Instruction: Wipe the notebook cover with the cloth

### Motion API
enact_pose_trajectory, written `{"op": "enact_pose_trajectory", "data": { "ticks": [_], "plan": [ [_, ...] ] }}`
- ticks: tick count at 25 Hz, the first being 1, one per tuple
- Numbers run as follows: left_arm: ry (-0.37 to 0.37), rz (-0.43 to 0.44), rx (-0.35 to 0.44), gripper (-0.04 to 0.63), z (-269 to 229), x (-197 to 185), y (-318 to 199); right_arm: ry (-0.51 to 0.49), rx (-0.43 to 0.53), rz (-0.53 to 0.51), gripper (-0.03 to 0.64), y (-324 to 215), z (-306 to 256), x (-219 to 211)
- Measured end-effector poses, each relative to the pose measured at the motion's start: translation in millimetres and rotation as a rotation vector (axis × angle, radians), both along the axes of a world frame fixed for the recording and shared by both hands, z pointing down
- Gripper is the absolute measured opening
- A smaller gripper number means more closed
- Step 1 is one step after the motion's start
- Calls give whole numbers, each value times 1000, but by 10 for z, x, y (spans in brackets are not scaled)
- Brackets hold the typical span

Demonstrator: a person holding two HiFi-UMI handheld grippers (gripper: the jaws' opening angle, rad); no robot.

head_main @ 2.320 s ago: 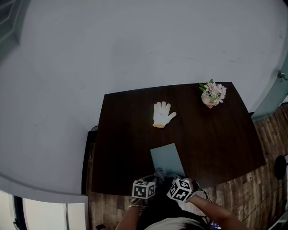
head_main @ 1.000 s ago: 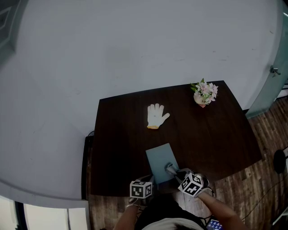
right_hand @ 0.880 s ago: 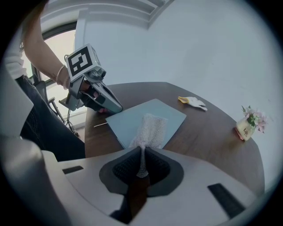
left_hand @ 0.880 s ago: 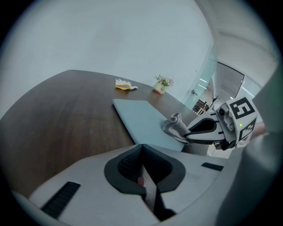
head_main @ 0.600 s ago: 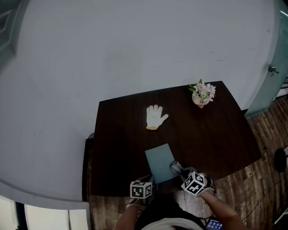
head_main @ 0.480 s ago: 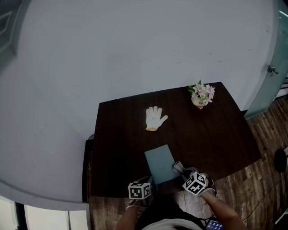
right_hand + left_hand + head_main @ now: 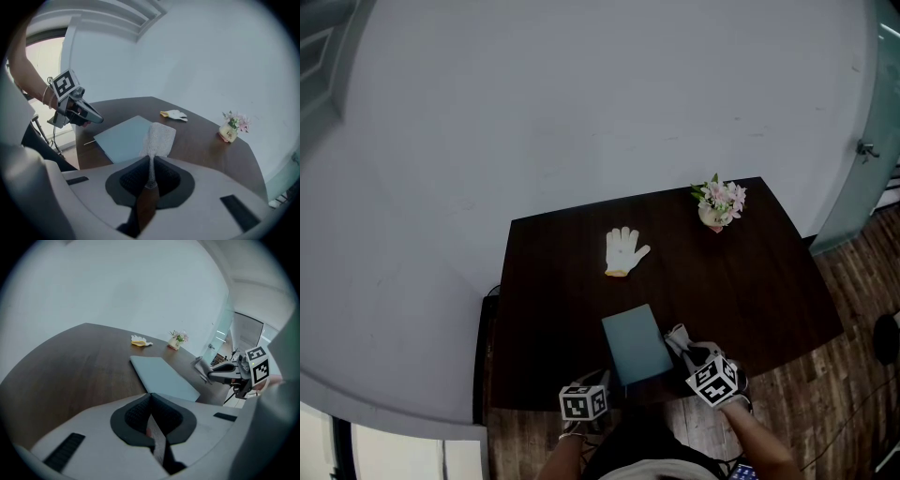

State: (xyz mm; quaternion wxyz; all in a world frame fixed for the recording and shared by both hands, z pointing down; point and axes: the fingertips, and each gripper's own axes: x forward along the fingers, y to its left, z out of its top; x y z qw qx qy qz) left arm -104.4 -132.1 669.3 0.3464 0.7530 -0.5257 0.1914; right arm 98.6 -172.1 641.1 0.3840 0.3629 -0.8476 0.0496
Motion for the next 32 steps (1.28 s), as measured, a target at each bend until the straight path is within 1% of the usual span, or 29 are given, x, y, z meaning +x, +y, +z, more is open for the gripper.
{"op": "enact_pose_trajectory", "data": {
  "ticks": [6, 11, 16, 21, 25, 32],
  "plan": [
    [-8, 3, 62, 14, -243, 79, 55, -95, 59, 38, 32, 6, -337, -3],
    [-11, -2, 147, 14, -531, 167, 101, -211, 106, 71, 32, 77, -634, -92],
    [-15, -18, 234, 14, -848, 258, 176, -291, 162, 91, 32, 162, -957, -104],
    [-47, -5, 313, 14, -1113, 369, 322, -328, 235, 93, 32, 298, -1220, -60],
    [-44, -29, 378, 14, -1382, 421, 397, -357, 267, 90, 32, 420, -1441, -26],
    [-45, -43, 468, 14, -1833, 522, 519, -391, 330, 76, 32, 617, -1789, 3]
  ]
}}
